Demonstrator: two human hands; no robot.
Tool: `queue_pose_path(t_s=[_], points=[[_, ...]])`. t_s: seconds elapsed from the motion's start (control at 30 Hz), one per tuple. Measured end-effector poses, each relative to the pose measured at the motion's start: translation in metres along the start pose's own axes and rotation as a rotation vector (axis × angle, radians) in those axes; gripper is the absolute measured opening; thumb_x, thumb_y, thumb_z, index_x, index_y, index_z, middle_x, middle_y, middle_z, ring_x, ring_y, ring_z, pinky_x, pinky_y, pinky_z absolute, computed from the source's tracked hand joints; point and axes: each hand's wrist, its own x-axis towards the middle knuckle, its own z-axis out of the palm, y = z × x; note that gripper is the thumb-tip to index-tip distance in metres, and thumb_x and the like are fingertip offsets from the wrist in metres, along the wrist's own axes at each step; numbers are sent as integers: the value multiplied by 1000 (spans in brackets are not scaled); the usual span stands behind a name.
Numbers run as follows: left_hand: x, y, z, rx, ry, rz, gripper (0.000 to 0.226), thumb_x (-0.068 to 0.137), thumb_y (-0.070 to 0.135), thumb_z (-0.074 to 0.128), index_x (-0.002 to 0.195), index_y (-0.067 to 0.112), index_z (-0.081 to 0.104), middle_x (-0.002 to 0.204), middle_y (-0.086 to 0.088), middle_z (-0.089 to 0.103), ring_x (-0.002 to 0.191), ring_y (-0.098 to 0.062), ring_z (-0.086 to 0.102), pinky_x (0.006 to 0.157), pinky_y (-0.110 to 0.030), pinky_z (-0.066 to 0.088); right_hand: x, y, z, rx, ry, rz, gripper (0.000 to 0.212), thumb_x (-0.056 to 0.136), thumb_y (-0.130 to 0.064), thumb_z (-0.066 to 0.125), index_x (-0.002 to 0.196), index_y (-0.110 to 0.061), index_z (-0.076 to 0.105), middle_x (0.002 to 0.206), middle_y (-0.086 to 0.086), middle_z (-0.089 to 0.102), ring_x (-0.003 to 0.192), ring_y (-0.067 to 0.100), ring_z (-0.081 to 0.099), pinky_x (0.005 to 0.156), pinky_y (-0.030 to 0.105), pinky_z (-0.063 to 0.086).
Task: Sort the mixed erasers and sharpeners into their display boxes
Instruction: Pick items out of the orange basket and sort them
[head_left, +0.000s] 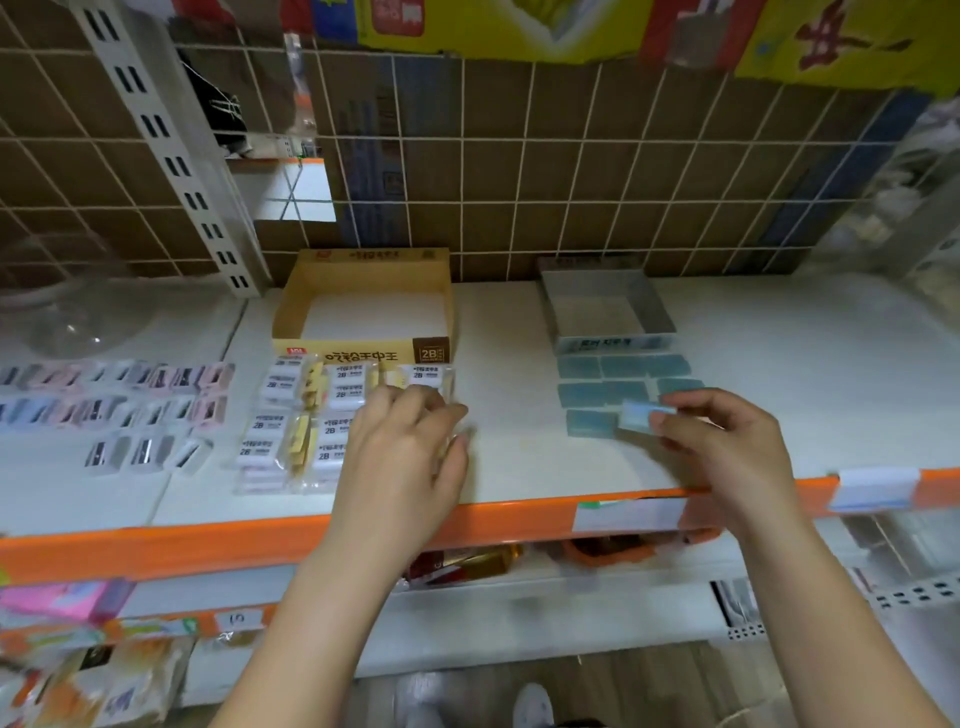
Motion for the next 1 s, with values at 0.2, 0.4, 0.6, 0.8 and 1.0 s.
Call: queue_pose_path(t_s=[0.2,0.4,0.6,0.8,1.0], points=[[13,41,41,-52,-160,50,36,78,26,42,95,11,70,86,-6,65,79,-31,58,69,-38,51,35,20,-25,-200,-51,-17,22,73,-2,73,87,-16,64,71,2,56,63,15,54,54,14,46],[36,75,88,14,-282,154,35,77,25,42,91,8,70,89,-9,67,77,-31,63,66,-35,55,60,29,-31,-431,-173,-199,17,70,-5,75,87,-9,70,70,2,59,67,15,53,64,12,39],[38,84,106,78,-246,140,35,76,24,43,77,8,74,79,-8,68,69,-29,63,59,-24,53,67,33,-33,-467,-240,-280,23,73,-14,76,94,-7,71,73,2,60,72,12,55,73,19,43],[37,89,108,101,-206,82,20,70,15,57,79,7,74,80,-8,69,70,-29,64,63,-27,53,66,34,-30,-528,-308,-326,31,77,-23,73,104,-7,69,87,5,64,80,12,55,74,16,40],[36,93,106,96,-225,37,21,68,12,61,85,5,73,83,-10,68,73,-31,64,65,-32,55,68,35,-36,-905,-330,-551,32,86,-31,59,108,-9,67,107,11,58,104,27,47,90,31,36]])
